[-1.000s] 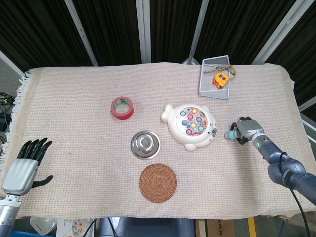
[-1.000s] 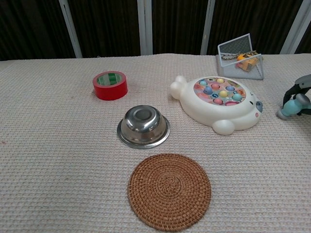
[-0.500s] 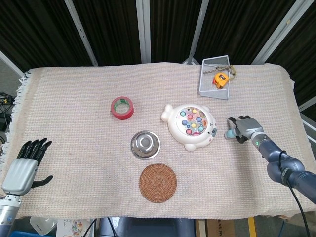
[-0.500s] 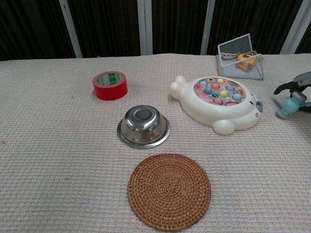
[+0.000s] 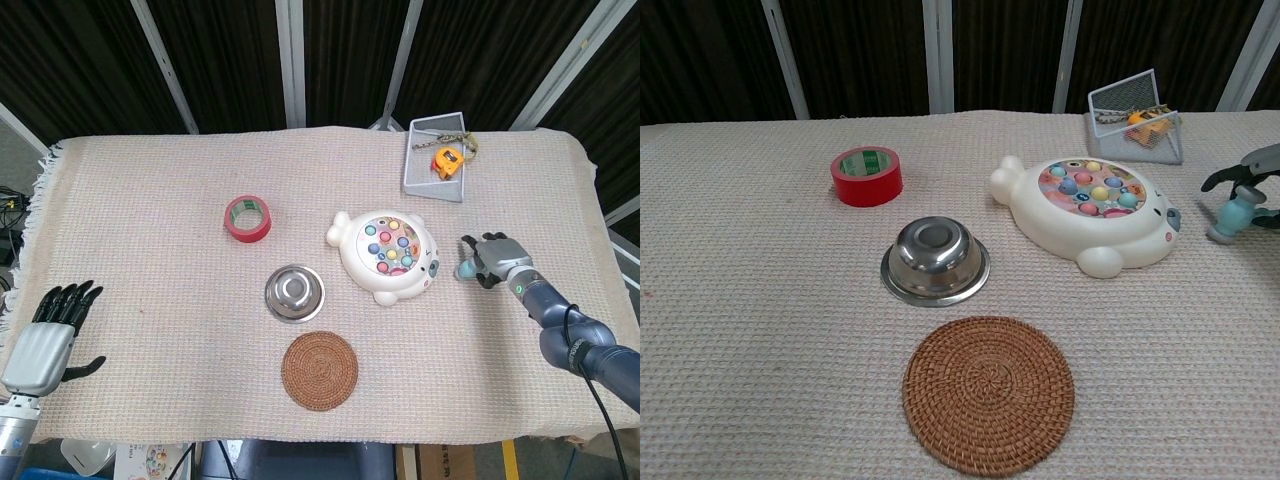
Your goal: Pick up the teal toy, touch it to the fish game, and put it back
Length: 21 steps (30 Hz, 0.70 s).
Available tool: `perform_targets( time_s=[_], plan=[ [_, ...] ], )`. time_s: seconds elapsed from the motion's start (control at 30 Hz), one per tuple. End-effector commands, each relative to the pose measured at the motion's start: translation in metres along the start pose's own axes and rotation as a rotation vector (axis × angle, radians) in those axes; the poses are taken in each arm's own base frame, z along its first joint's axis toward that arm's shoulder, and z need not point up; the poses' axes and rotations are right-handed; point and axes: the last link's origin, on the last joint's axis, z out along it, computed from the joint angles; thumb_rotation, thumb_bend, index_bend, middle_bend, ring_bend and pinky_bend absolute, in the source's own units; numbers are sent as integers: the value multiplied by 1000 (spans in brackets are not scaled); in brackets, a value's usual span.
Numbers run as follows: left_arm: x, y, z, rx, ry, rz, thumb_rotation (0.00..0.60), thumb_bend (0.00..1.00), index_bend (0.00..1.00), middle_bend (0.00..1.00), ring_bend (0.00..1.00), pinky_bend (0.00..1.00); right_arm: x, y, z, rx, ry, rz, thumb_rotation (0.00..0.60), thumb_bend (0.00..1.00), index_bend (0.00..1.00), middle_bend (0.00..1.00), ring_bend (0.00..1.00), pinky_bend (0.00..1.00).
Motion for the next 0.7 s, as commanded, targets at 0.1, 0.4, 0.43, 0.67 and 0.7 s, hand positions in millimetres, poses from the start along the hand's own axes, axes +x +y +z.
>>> perform_targets(
  time_s=[0.1, 0.4, 0.43, 0.67, 0.7],
  plan=[
    [0, 0, 0, -2, 2, -2, 600, 155, 70, 0, 0, 0, 0, 2, -2, -5, 1, -5, 600, 525, 0, 202, 9, 0],
    [0, -1, -1, -4, 5, -3, 600, 155, 70, 0, 0, 0, -2, 5, -4, -18, 1, -22, 600, 525, 0, 194, 2, 0],
    [0, -1, -1, -4, 6, -3, 600, 156, 70, 0, 0, 0, -2, 5, -4, -20, 4, -21, 600, 525, 0, 188, 1, 0],
    [2, 0, -2, -7, 16, -3, 600, 155, 70, 0, 0, 0, 2, 9, -11, -28, 31, -20, 600, 525, 0, 116, 0, 0],
    [2, 0, -2, -7, 18, -3, 600, 155, 70, 0, 0, 0, 3, 10, -13, -28, 33, -19, 600, 525, 0, 108, 0, 0]
  ],
)
